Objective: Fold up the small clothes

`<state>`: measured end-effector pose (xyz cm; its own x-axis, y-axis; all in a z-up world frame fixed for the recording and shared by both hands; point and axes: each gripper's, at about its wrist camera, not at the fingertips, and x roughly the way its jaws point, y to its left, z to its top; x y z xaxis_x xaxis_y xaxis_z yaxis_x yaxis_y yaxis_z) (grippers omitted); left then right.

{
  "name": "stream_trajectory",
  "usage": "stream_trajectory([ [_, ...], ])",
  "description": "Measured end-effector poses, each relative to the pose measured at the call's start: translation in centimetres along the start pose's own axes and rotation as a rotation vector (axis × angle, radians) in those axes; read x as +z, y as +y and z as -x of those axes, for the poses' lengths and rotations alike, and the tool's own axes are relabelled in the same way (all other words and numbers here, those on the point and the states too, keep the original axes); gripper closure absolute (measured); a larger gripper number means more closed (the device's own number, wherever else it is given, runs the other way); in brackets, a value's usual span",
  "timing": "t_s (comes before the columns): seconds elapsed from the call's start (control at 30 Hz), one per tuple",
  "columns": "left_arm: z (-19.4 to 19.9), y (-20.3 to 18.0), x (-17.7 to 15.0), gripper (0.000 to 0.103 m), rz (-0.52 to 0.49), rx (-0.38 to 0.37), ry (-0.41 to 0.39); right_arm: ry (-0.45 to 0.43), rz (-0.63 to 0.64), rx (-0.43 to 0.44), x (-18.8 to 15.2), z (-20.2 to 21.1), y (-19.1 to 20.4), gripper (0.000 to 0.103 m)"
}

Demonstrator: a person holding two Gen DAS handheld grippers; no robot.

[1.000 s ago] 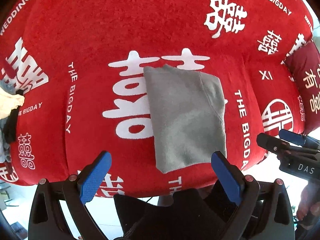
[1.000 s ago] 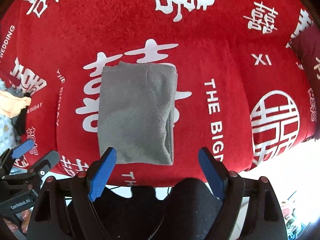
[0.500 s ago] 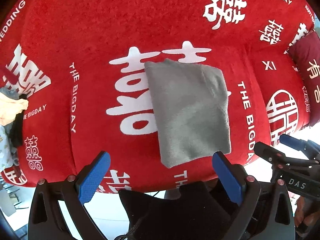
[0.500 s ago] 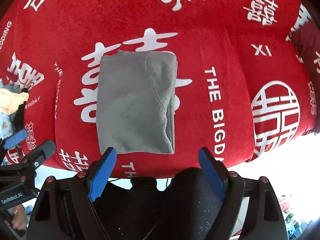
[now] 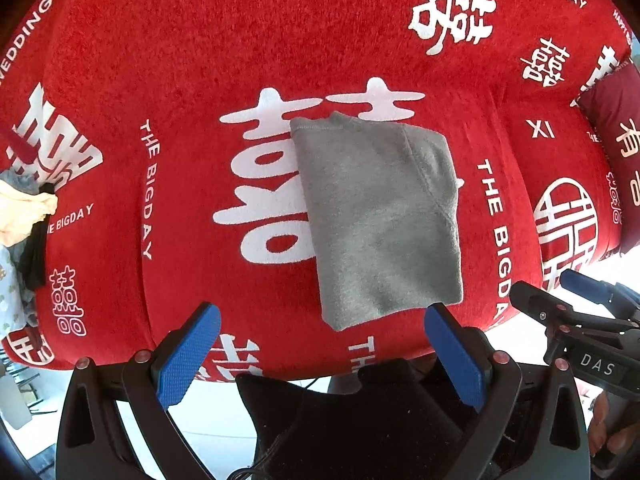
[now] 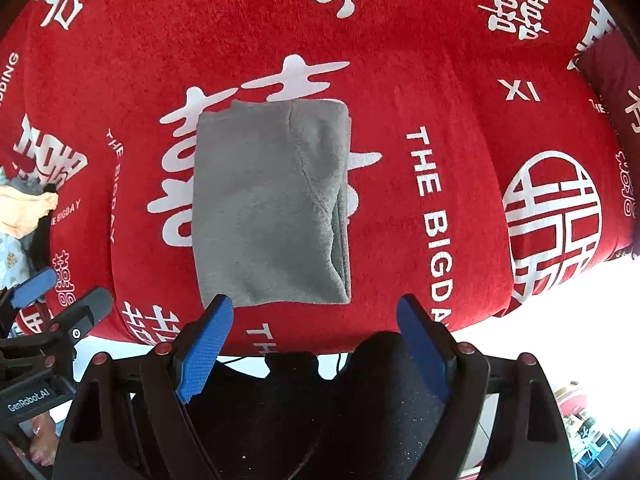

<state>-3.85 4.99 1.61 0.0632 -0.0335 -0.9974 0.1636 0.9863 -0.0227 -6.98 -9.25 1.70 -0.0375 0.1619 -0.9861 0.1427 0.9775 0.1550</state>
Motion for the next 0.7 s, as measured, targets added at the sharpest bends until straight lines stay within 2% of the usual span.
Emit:
stream_trajectory([
  [0.7, -0.1, 0.5, -0.2, 0.001, 0.003, -0.003, 0.006, 0.023, 0.028, 0.007, 0.1, -0.6, 1.3, 0.017],
])
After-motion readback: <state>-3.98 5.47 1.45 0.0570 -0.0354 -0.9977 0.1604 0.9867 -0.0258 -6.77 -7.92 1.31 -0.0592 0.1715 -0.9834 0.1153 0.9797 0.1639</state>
